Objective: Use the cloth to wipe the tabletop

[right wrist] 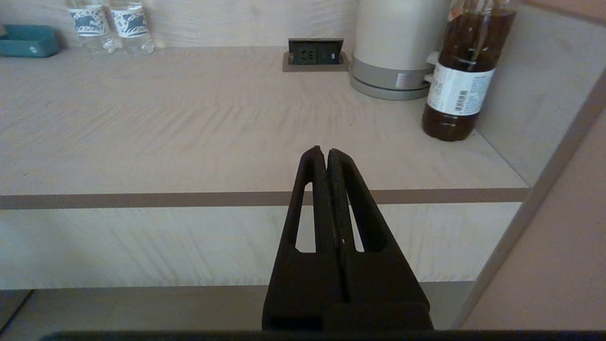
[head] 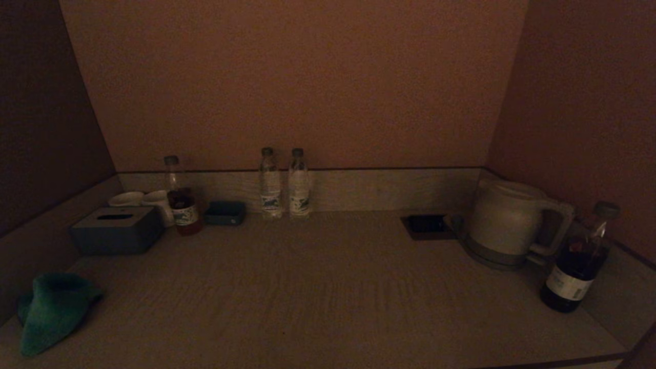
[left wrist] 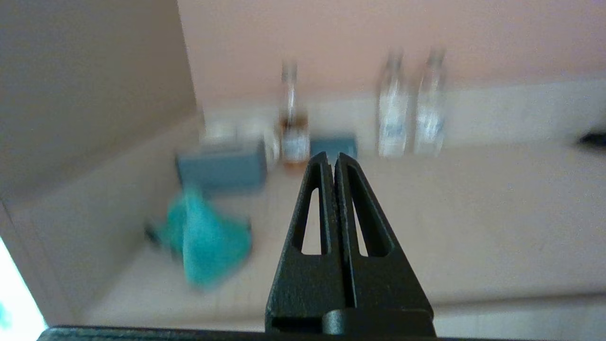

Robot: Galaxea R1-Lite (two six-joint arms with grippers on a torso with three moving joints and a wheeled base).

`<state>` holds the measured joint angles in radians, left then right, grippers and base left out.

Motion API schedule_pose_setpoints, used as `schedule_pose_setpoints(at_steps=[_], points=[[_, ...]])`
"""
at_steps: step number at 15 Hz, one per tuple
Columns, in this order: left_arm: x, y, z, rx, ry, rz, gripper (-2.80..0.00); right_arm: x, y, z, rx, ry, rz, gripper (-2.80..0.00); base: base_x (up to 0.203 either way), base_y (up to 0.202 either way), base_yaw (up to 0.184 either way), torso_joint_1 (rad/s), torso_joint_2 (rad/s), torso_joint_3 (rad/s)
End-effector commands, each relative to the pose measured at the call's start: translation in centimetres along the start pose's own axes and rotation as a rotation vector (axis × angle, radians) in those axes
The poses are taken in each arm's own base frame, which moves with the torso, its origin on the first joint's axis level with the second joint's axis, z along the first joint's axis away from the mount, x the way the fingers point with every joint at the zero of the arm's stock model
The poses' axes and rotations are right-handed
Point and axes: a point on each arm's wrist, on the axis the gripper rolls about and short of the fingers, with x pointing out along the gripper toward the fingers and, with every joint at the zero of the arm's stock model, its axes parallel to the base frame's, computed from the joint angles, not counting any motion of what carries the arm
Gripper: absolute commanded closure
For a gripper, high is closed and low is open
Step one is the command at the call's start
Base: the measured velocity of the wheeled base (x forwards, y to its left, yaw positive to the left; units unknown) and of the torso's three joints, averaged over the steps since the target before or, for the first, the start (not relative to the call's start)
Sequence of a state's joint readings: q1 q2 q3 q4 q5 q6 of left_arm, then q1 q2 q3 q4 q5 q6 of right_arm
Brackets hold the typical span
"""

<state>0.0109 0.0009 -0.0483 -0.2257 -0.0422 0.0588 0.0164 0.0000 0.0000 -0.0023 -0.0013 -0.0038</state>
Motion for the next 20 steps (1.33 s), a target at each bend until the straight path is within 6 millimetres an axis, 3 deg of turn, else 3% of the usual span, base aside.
schedule_pose_setpoints(at_steps=[1,9,20], points=[[0.1,-0.1,-1.6,-0.013,0.067,0.003,0.0,0.0,0.0,0.0,-0.001,0.001,0.0,0.0,0.0,0.0,0.0,0.0,0.0,0.0],[-0.3,-0.2,-3.8,-0.038,0.289,0.005,0.0,0.0,0.0,0.0,-0.001,0.001,0.0,0.0,0.0,0.0,0.0,0.0,0.0,0.0],[-0.3,-0.2,-3.8,-0.04,0.289,0.006,0.0,0.0,0.0,0.0,-0.001,0.001,0.0,0.0,0.0,0.0,0.0,0.0,0.0,0.0]])
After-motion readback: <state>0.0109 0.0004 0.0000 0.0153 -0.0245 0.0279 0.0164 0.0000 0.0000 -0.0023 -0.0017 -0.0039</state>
